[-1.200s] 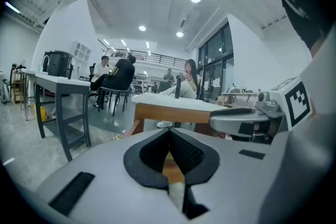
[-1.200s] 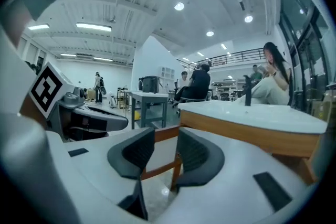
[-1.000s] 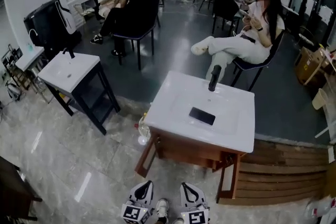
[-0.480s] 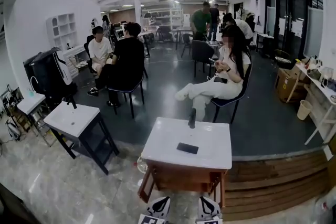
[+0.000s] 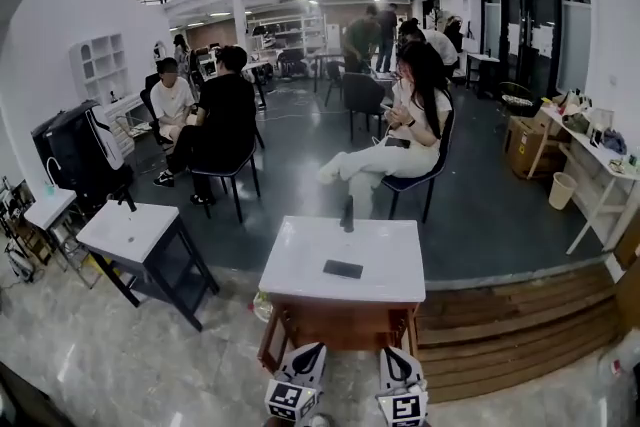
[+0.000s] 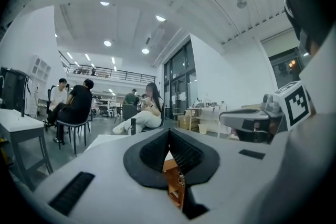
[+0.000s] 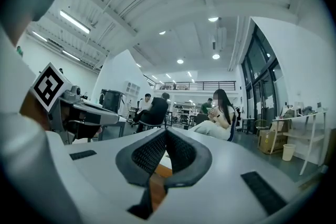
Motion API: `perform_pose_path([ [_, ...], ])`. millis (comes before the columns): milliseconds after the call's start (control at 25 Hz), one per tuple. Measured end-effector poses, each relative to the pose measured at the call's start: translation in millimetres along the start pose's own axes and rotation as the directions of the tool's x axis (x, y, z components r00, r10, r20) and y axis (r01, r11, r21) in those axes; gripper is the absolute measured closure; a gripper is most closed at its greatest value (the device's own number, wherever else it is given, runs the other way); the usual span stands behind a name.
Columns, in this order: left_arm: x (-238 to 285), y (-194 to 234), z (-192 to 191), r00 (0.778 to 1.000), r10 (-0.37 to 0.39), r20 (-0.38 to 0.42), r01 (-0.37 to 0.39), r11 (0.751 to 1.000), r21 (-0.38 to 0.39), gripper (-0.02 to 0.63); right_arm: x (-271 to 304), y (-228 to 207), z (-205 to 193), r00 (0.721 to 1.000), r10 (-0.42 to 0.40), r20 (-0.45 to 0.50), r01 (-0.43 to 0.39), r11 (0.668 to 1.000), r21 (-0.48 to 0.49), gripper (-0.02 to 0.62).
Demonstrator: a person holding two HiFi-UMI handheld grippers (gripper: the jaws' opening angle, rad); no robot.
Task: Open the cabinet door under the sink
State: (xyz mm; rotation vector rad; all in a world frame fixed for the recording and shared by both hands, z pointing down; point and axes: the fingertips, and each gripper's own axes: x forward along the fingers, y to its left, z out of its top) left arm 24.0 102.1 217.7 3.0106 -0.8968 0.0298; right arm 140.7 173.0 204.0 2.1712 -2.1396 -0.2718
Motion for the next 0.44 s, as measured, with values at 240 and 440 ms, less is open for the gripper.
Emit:
perform_pose_path([
  [240,9.1,1.8,5.5,1.000,-0.005,0.023,0.004,1.000,0.025,0.584,22.2,4.8,10.6,0.999,0.012,0.036,-0.011,1.000,-0.021,0.572],
  [440,39.3,14.8,31.6,0.996,0.003,0.084,-0.009,0.997,0.072,0.584,62.4,-11.8,29.5,0.997,-0.006,0.082,0.008,1.000,-0.024,0.571],
])
